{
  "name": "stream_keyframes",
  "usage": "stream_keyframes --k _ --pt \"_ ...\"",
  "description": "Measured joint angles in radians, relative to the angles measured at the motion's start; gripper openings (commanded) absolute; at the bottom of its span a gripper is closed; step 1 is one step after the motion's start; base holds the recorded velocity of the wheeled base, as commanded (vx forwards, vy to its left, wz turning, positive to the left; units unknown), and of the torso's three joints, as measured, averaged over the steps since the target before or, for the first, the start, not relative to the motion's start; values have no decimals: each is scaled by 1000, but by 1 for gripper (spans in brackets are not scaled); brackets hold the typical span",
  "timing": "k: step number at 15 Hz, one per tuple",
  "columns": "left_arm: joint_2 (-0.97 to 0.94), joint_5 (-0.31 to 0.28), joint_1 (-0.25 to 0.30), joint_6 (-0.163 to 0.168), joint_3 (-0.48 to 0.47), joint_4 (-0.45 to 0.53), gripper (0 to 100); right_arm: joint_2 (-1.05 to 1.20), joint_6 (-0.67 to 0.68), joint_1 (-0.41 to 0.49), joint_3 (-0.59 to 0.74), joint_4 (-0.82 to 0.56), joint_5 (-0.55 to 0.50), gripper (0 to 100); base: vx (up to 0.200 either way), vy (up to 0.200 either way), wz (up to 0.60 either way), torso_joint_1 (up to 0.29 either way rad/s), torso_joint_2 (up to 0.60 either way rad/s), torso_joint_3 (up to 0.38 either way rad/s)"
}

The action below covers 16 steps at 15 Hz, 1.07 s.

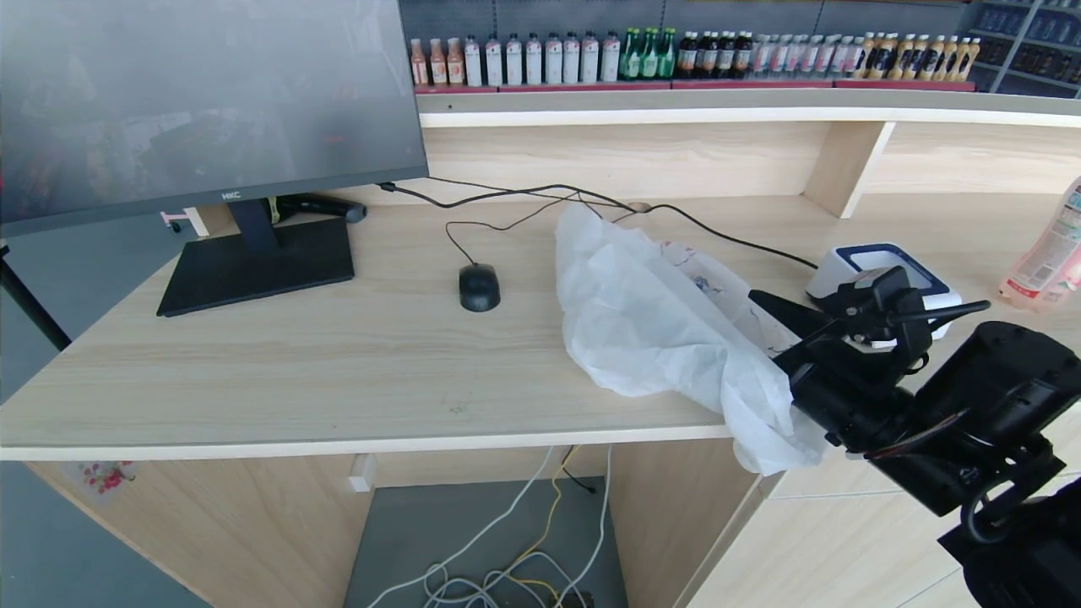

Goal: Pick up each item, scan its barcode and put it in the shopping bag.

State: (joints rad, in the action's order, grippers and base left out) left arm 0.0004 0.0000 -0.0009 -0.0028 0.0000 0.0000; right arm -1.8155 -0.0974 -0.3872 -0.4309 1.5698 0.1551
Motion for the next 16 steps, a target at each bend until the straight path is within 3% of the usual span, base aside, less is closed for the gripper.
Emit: stream_keyframes --k 6,16 --pt "0 0 0 0 0 0 100 49 0 73 63 0 1 100 0 0 0 0 0 0" --pt "0 0 -1 -1 0 0 100 251 3 81 166 0 1 100 0 0 0 0 0 0"
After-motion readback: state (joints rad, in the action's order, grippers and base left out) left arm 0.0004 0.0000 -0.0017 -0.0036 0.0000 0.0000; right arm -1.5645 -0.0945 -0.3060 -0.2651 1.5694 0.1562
